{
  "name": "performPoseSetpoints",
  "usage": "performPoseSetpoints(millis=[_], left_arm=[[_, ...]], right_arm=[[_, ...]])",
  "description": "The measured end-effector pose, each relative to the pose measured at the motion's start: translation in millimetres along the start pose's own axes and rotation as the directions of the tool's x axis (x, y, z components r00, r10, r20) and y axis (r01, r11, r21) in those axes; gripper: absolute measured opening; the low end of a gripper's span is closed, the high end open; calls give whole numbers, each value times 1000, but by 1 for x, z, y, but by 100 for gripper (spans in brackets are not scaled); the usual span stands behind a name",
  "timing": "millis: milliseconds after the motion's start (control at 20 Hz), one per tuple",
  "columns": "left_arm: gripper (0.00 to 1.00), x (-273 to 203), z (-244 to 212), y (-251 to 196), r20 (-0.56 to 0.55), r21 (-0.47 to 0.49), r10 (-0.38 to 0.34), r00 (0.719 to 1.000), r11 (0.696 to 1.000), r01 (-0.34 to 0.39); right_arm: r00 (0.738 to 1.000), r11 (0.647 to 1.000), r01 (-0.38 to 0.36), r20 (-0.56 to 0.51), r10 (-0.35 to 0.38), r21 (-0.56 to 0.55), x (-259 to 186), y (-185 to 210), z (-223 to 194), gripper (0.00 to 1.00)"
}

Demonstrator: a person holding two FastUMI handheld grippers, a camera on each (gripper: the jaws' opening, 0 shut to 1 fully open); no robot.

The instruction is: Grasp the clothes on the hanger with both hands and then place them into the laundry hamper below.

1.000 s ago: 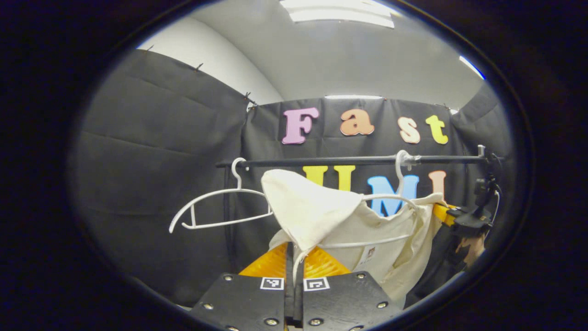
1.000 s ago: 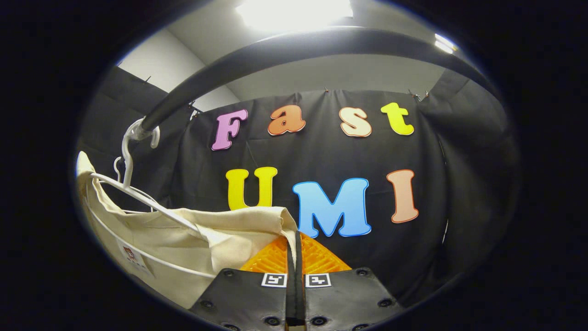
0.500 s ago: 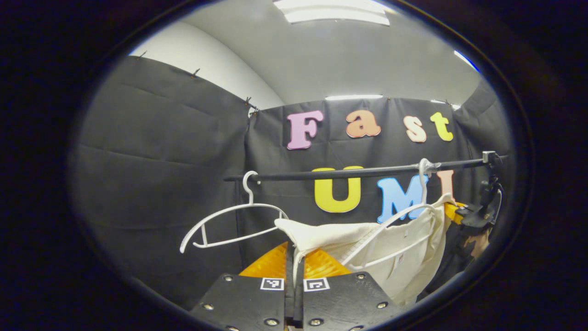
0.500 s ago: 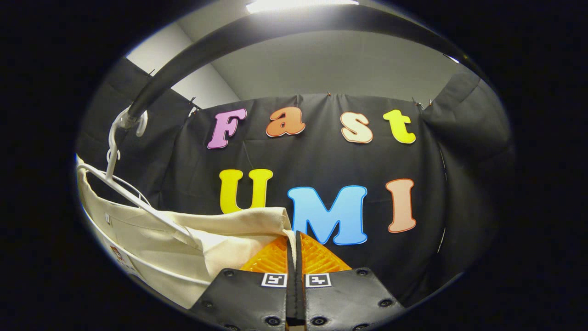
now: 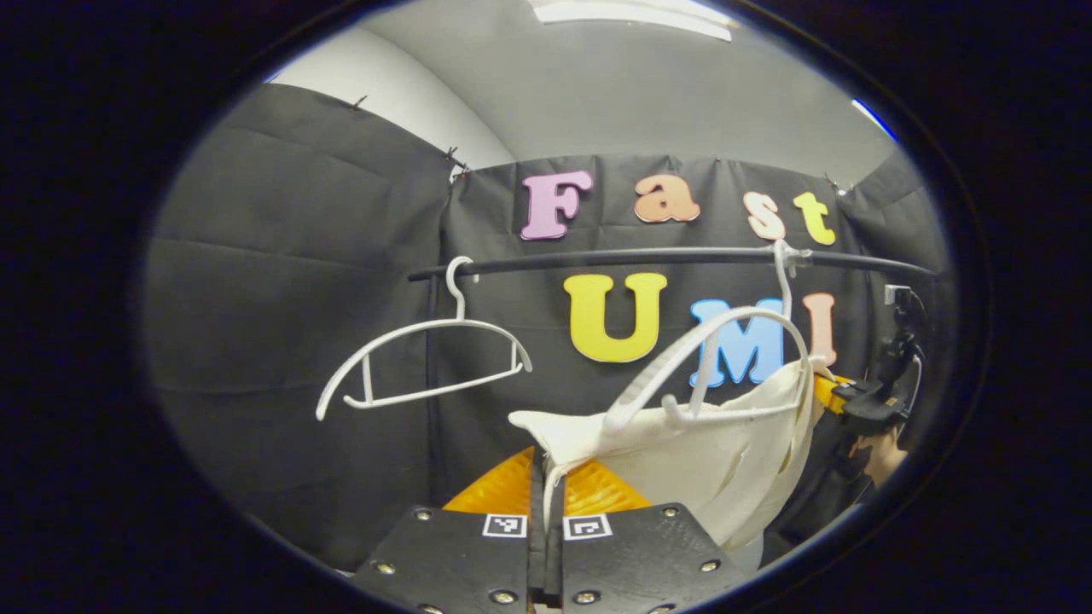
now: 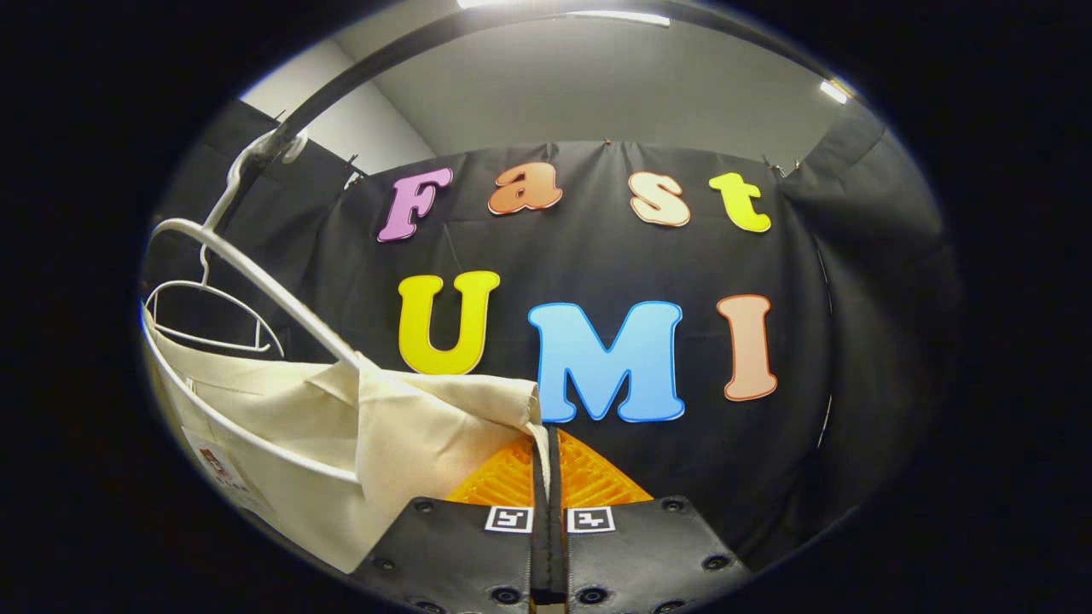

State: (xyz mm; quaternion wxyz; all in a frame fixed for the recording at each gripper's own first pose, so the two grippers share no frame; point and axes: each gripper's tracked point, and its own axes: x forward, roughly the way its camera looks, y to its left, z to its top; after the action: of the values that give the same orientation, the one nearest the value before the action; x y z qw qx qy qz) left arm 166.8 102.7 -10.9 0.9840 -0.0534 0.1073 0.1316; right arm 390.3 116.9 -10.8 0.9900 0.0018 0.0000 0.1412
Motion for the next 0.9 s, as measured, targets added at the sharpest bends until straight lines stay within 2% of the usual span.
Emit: performPoseSetpoints(millis=[300,450,700,900], left_arm=[[0,-2,-52,2,-79,-34,-3,997,999,1],[1,0,-62,-3,-95,-34,-10,995,999,7],[0,-4,-80,-11,-117,-9,-20,993,1000,19],[0,-2,-102,-17,-156,-33,-23,987,999,18]], right_arm=[[997,1000,-20,-81,19,-15,-1,11,-41,0],[990,1000,-6,-139,4,-15,-1,11,-62,0],[970,999,-36,-243,32,-11,-8,26,-96,1],[945,999,-49,-323,53,18,-13,32,-120,1]])
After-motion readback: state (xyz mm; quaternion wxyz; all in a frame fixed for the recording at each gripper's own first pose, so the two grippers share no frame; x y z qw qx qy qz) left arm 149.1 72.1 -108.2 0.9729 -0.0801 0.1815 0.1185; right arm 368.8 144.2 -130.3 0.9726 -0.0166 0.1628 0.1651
